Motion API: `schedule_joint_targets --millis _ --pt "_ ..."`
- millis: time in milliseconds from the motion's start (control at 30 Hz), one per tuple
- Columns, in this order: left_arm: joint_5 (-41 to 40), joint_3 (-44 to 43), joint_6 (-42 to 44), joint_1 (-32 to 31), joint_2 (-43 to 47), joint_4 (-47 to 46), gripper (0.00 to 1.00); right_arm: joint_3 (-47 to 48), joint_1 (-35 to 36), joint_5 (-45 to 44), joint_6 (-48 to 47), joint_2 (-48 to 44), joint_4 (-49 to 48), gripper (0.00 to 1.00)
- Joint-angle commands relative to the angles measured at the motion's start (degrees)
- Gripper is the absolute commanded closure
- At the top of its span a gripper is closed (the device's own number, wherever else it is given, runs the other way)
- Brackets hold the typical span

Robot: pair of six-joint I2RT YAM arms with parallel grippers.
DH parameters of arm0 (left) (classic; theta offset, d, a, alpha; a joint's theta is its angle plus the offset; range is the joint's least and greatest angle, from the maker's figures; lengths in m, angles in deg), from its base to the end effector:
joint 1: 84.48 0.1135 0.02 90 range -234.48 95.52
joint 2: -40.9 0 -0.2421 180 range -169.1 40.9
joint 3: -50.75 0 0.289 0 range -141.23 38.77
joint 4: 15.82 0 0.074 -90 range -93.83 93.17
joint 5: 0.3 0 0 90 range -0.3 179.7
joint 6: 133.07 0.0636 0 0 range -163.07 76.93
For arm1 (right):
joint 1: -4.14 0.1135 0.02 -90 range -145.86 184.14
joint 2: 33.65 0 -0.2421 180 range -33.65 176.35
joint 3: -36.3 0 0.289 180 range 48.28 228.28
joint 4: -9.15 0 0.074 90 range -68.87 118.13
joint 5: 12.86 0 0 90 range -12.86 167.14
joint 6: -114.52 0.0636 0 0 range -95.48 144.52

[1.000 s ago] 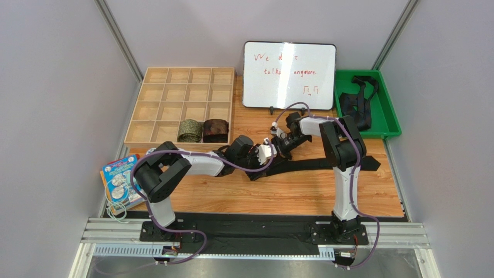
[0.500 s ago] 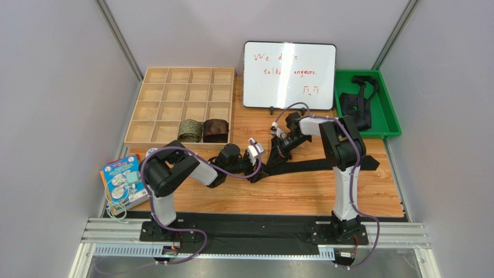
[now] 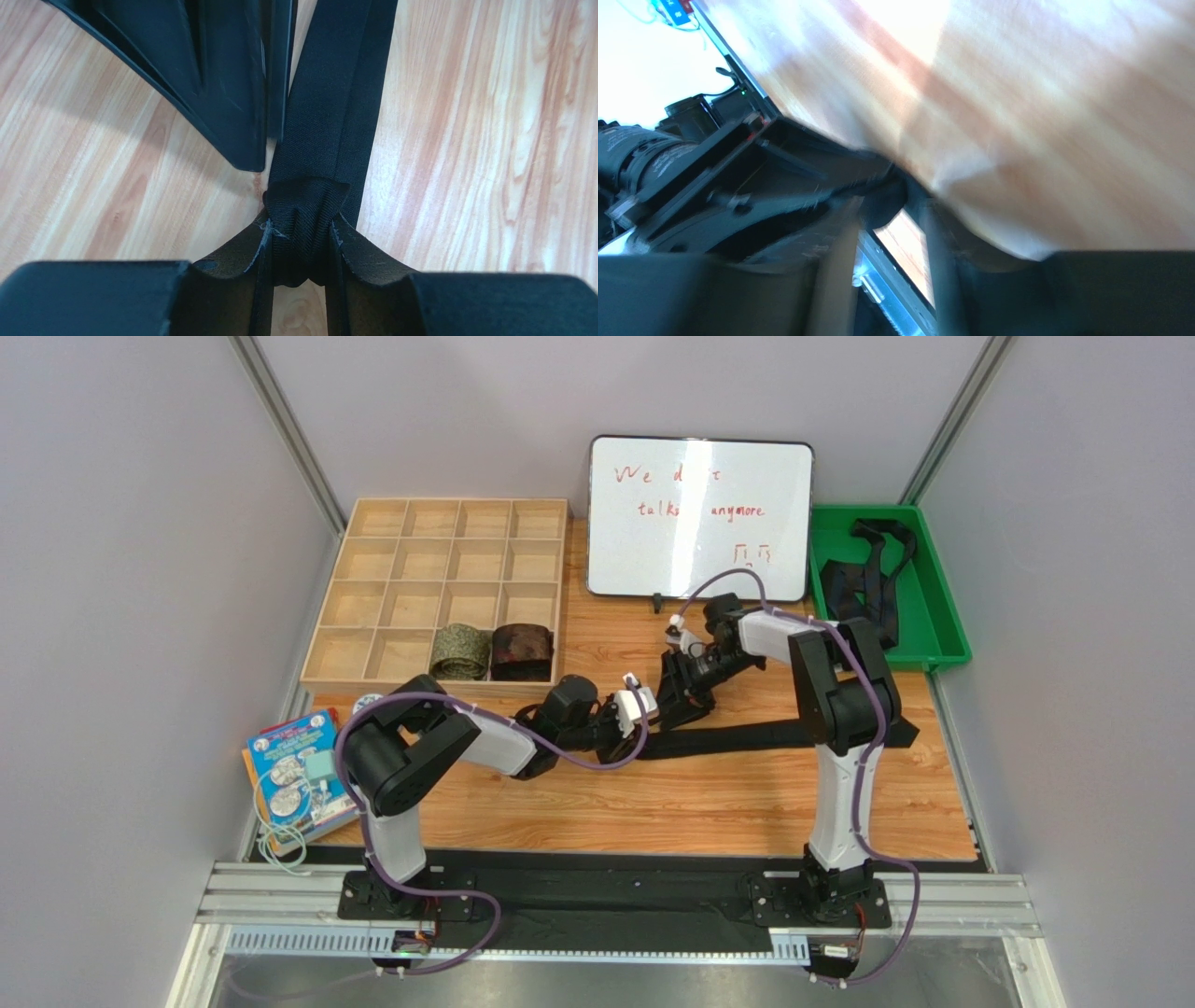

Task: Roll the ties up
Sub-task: Roll the tie at the center of the board.

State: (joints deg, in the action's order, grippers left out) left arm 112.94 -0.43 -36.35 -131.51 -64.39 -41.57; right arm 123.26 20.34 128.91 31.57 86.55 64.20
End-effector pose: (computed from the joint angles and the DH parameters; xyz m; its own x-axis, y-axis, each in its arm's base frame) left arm 0.2337 -0.2877 0.0500 -0.2152 0.3887 -0.8959 0.9407 0.3290 -0.0832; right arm 0.3576 0.1559 0.0510 -0.9766 -0.2046 0.0668 -0.0759 0.6175 0.7829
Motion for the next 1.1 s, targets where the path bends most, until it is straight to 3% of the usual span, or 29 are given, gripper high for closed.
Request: schedule_joint_targets --millis 0,67,200,467,600,633,733,933,1000,1067 --pt "-3.03 -2.89 8.3 -0.35 0.09 16.1 0.77 1.66 -1.35 -0.18 -4.32 -6.55 5.79 0.51" --pt "-3.91 -4.74 9.89 -0.44 -0.17 19.43 0.76 0.35 -0.92 1.05 -2.84 -7.17 5.54 0.46" --pt "-5.05 -7.47 11.12 -0.52 -1.4 23.31 0.75 -0.53 0.75 2.37 -0.82 -5.95 3.44 0.45" --pt "-4.87 -9.4 12.26 -0.7 -1.67 27.18 0.72 -0.27 2.16 1.85 0.51 -2.7 -1.41 0.51" --pt "-4.7 -9.84 13.4 -0.7 -1.58 28.24 0.71 -0.27 2.69 0.79 0.95 -1.38 -3.16 0.69" --pt "-4.53 -9.93 13.49 -0.61 -1.58 28.5 0.71 -0.27 2.78 0.62 1.04 -0.94 -3.25 0.8" --pt "-4.7 -9.67 13.06 -0.61 -1.05 28.77 0.67 -1.06 2.52 0.0 0.25 -0.14 -3.52 1.0" --pt "2.93 -3.18 4.47 3.25 3.78 15.28 0.32 -4.23 -0.38 1.23 -0.72 1.26 -4.04 1.0" --pt "7.32 -1.33 2.08 4.83 5.36 10.34 0.16 -5.02 -1.17 1.49 -0.81 2.31 -4.13 1.0" --pt "8.04 0.88 -0.55 4.93 5.71 3.74 0.12 -5.63 -2.14 1.84 -0.98 3.1 -4.22 1.0"
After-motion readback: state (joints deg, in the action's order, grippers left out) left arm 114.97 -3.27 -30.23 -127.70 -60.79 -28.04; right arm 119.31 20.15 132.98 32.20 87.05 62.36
